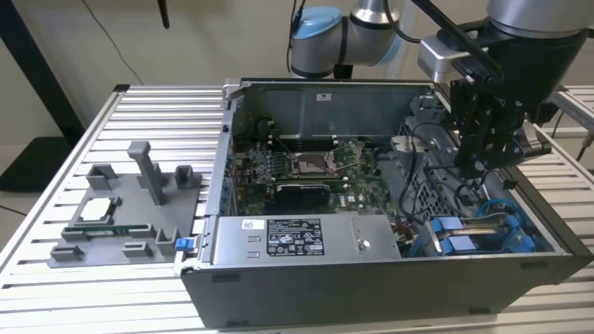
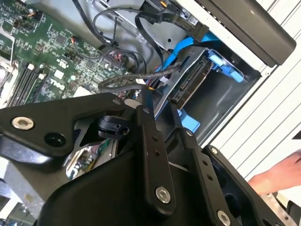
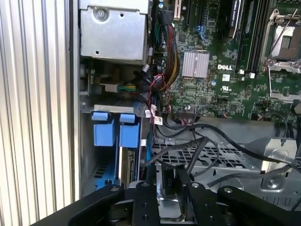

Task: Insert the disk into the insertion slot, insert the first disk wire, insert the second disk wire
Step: 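Insert the first disk wire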

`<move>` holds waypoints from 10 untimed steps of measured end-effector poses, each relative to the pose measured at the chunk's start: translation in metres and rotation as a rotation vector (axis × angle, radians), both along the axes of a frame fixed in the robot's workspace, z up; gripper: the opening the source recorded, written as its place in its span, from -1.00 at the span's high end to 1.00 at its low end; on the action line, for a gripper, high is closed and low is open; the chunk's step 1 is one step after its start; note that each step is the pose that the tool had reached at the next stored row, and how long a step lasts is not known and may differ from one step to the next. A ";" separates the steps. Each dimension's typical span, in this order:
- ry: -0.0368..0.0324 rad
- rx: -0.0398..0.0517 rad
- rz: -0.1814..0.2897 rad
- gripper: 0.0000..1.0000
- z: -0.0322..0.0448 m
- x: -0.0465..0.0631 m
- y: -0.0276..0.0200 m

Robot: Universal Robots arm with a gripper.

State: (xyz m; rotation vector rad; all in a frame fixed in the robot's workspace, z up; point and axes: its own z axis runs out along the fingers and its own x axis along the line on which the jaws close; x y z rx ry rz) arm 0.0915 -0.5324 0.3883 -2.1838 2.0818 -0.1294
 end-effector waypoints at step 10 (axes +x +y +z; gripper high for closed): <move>-0.0174 0.0000 0.006 -1.00 -0.0007 -0.001 0.0009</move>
